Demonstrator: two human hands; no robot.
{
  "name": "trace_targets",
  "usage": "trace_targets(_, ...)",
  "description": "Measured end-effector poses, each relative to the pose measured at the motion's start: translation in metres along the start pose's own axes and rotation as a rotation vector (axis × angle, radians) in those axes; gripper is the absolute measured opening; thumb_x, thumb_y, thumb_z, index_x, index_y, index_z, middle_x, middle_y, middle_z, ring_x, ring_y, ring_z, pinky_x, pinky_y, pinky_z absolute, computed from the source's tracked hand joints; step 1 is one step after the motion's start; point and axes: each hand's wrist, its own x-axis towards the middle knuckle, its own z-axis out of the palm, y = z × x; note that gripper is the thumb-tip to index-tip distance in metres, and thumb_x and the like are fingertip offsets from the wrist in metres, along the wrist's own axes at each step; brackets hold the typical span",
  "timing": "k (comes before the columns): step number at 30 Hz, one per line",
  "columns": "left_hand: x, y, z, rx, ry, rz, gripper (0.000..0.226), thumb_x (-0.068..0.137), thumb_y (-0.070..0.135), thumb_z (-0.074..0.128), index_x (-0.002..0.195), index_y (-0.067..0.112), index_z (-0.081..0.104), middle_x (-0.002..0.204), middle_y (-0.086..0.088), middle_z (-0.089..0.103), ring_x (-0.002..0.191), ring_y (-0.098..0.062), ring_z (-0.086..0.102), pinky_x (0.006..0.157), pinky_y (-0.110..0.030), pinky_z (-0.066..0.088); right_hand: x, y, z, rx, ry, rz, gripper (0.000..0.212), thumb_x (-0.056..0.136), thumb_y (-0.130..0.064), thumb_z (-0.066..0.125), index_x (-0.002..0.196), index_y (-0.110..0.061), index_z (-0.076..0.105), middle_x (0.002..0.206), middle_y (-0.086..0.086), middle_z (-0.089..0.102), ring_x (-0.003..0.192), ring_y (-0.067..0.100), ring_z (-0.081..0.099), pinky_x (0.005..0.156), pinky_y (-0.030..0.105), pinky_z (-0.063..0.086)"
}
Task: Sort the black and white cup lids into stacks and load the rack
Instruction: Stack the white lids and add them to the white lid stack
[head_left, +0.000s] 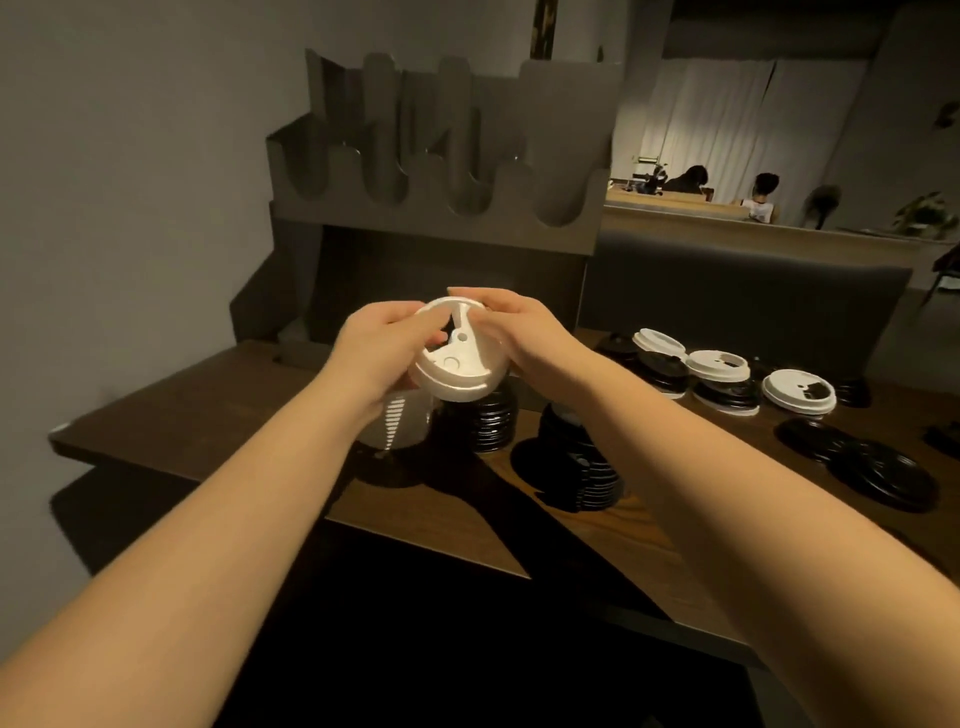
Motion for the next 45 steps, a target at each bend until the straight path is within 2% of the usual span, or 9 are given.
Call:
trace_targets(6,0.032,-0.017,-0.023,-0.098,0.324,-0.055,0.034,0.094,0.022,0.056,0.127,0.019,0.055,0.118,-0.007,0.062,0.100,-0.022,0.062,0.062,-0.027,0.052,0.024,0.011,0.025,0.202,-0.098,0.235,0.078,0.085,-0.034,0.070,0.146,-0.009,0.029,0.131,0.016,0.054,0.098,0.024,0.067,0.079,0.038,0.058)
trace_targets(11,0.032,-0.024,-0.032,-0.075,0.282,-0.023,0.056,0.090,0.026,0.065,0.139,0.025,0.040,0.130,-0.003,0.051,0.111,-0.022,0.058,0.085,-0.043,0.057,0.027,0.015,0.045,0.357,-0.127,0.168,0.020,0.095,-0.011,0.053,0.113,-0.011,0.063,0.098,0.010,0.067,0.080,0.017,0.066,0.078,0.032,0.055)
trace_targets(16,0.040,-0.018,-0.049,0.129,0.234,0.067,0.041,0.080,0.045,0.069,0.102,0.010,0.068,0.091,-0.005,0.068,0.085,-0.016,0.066,0.065,-0.030,0.057,0.046,0.007,0.053,0.319,0.055,0.242,0.018,0.089,-0.003,0.044,0.082,-0.009,0.059,0.068,0.004,0.048,0.060,0.012,0.044,0.060,0.023,0.038)
trace_targets(21,0.050,-0.016,-0.056,0.288,0.168,0.007,0.064,0.085,0.051,0.063,0.138,0.018,0.049,0.137,-0.003,0.052,0.121,-0.025,0.052,0.101,-0.045,0.046,0.064,0.015,0.052,0.051,0.125,0.211,0.027,0.092,-0.008,0.040,0.067,-0.010,0.049,0.058,0.006,0.038,0.054,0.014,0.033,0.054,0.025,0.030)
trace_targets(24,0.055,-0.020,-0.055,0.338,0.162,-0.058,0.053,0.087,0.049,0.062,0.124,0.011,0.061,0.116,-0.003,0.063,0.110,-0.024,0.058,0.097,-0.041,0.048,0.069,0.018,0.053,-0.011,0.116,0.166,0.031,0.103,-0.025,0.034,0.073,-0.019,0.028,0.060,0.002,0.037,0.055,0.011,0.033,0.051,0.021,0.031)
trace_targets(25,0.056,-0.021,-0.054,0.371,0.161,-0.088,0.050,0.088,0.049,0.060,0.118,0.010,0.063,0.106,-0.003,0.063,0.103,-0.024,0.059,0.093,-0.040,0.049,0.069,0.018,0.054,-0.030,0.133,0.153,0.028,0.103,-0.029,0.034,0.109,-0.003,0.027,0.063,0.002,0.038,0.057,0.010,0.035,0.053,0.020,0.033)
trace_targets(27,0.059,-0.025,-0.053,0.441,0.149,-0.141,0.047,0.089,0.049,0.057,0.107,0.007,0.064,0.093,-0.005,0.064,0.090,-0.024,0.061,0.086,-0.039,0.052,0.067,0.020,0.053,-0.030,0.115,0.166,0.041,0.101,-0.037,0.040,0.081,-0.007,0.058,0.073,0.001,0.052,0.068,0.010,0.048,0.062,0.021,0.041)
trace_targets(33,0.062,-0.038,-0.052,0.764,0.188,-0.078,0.056,0.086,0.056,0.055,0.105,0.004,0.065,0.097,-0.015,0.067,0.086,-0.031,0.064,0.060,-0.032,0.044,0.063,0.042,0.057,-0.076,0.114,0.115,0.052,0.095,-0.027,0.056,0.142,-0.013,0.039,0.135,0.008,0.050,0.110,0.017,0.051,0.081,0.024,0.042)
trace_targets(45,0.063,-0.063,-0.057,0.414,-0.071,0.035,0.041,0.102,0.032,0.040,0.142,0.023,0.045,0.147,-0.002,0.044,0.135,-0.021,0.040,0.109,-0.035,0.033,0.063,0.051,0.066,-0.150,0.050,0.149,0.037,0.100,-0.020,0.042,0.134,-0.012,0.052,0.126,0.005,0.058,0.108,0.019,0.055,0.091,0.034,0.050)
